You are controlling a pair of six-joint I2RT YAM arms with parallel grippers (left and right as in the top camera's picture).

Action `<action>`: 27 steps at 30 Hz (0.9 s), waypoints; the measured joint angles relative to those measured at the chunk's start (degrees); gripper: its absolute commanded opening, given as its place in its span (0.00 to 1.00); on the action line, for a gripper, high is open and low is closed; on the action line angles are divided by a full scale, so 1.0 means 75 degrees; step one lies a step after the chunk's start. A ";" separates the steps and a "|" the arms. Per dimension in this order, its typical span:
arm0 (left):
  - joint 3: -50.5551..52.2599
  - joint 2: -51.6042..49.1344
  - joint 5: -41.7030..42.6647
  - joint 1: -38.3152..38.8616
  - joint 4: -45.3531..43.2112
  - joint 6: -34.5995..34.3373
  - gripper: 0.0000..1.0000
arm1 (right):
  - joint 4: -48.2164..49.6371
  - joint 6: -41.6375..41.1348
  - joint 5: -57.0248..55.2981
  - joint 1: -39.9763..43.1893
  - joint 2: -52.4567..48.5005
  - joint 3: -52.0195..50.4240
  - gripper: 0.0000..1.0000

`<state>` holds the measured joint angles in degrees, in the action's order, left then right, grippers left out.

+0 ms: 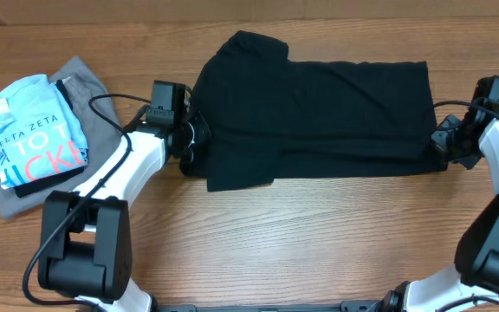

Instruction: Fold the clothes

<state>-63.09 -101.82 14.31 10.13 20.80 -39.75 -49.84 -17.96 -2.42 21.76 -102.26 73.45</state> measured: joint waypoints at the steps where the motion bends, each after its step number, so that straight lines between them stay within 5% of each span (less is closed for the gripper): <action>1: 0.0000 -0.0047 0.0000 -0.0003 -0.0146 -0.0029 0.04 | 0.0067 0.0000 0.0020 0.0000 -0.0058 -0.0003 0.10; 4: 0.0000 -0.0169 0.0000 -0.0003 -0.0495 -0.0102 0.15 | 0.0341 0.0006 0.0087 0.0000 -0.0125 -0.0006 0.11; 13: 0.0000 -0.0393 -0.0119 -0.0006 -0.0892 -0.0140 0.15 | 0.1005 0.0000 0.0251 0.0000 -0.0125 -0.0006 0.12; 16: 0.0000 -0.0414 -0.0175 -0.0006 -0.0901 -0.0140 0.15 | 0.1134 0.0023 0.0405 0.0000 -0.0125 -0.0006 0.32; 27: 0.0000 -0.0414 0.0565 -0.0006 -0.0819 0.0058 0.17 | 0.0740 0.0026 0.0286 0.0000 -0.0125 -0.0006 0.49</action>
<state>-63.09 -104.92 18.55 10.09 14.66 -39.31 -44.29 -17.76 -0.27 21.76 -103.20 73.41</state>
